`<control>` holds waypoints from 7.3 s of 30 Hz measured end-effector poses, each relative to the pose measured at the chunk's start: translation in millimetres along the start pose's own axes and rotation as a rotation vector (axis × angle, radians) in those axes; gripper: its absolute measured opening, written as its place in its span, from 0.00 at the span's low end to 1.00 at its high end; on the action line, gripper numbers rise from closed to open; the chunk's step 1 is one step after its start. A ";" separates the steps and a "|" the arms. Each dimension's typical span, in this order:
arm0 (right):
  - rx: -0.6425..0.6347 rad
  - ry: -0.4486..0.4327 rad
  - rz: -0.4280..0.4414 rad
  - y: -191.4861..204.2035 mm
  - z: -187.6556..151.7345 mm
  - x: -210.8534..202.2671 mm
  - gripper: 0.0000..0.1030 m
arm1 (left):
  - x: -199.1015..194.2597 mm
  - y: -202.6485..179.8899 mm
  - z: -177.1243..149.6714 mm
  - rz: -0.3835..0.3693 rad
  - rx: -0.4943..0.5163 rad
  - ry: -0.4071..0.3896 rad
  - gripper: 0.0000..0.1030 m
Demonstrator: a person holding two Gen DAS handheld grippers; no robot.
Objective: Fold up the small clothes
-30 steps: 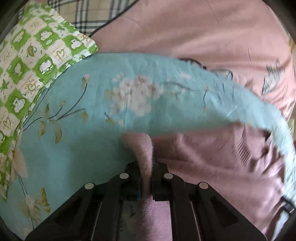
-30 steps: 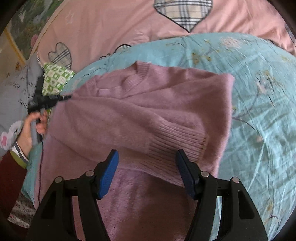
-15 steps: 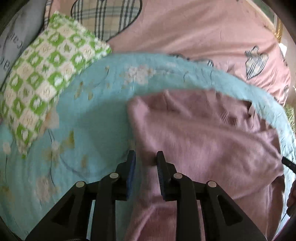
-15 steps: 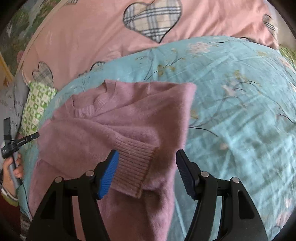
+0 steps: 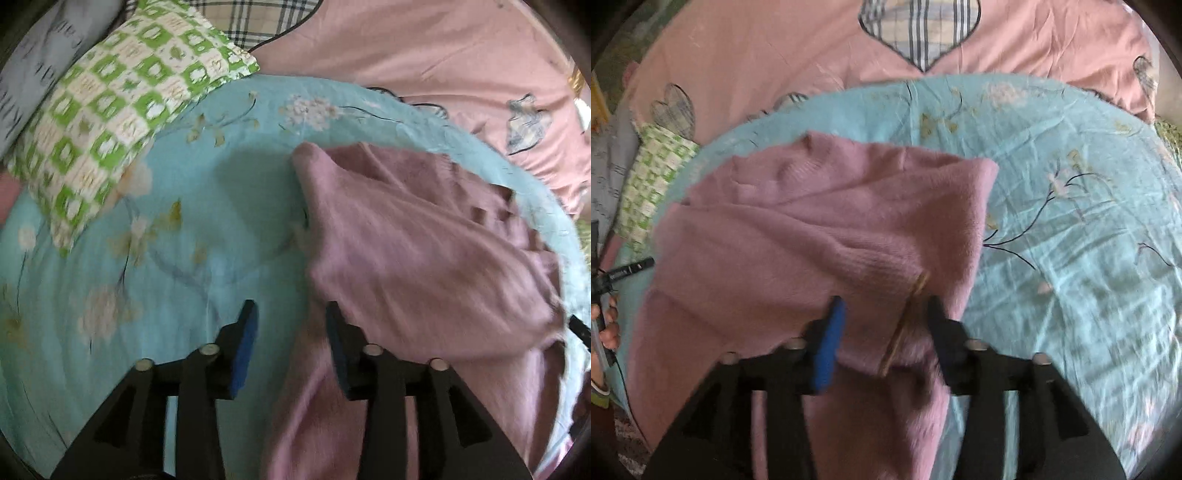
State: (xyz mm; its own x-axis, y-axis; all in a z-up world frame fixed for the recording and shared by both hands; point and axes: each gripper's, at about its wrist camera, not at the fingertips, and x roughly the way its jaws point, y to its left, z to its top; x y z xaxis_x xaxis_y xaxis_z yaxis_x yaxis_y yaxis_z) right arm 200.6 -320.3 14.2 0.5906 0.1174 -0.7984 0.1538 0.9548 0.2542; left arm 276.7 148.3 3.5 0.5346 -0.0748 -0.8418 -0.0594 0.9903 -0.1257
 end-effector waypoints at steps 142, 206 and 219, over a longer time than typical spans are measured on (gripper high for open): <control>0.162 -0.221 0.406 -27.7 45.9 -4.4 0.39 | 3.4 -108.7 30.9 -0.371 0.239 -0.020 0.29; 0.129 -0.068 0.286 31.0 -91.8 -55.5 0.48 | -21.4 -7.9 -98.6 -0.344 -0.356 0.048 0.56; 0.120 -0.006 0.341 48.2 -102.9 -32.2 0.51 | 16.5 -6.6 -54.8 -0.307 -0.417 -0.014 0.65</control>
State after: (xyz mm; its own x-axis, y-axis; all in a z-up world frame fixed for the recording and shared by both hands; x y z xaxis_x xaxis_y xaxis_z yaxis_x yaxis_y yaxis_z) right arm 107.5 -250.0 -4.0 0.6286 0.4213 -0.6537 0.0394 0.8222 0.5678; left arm 239.7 134.1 -38.4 0.5910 -0.3501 -0.7268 -0.2275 0.7921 -0.5665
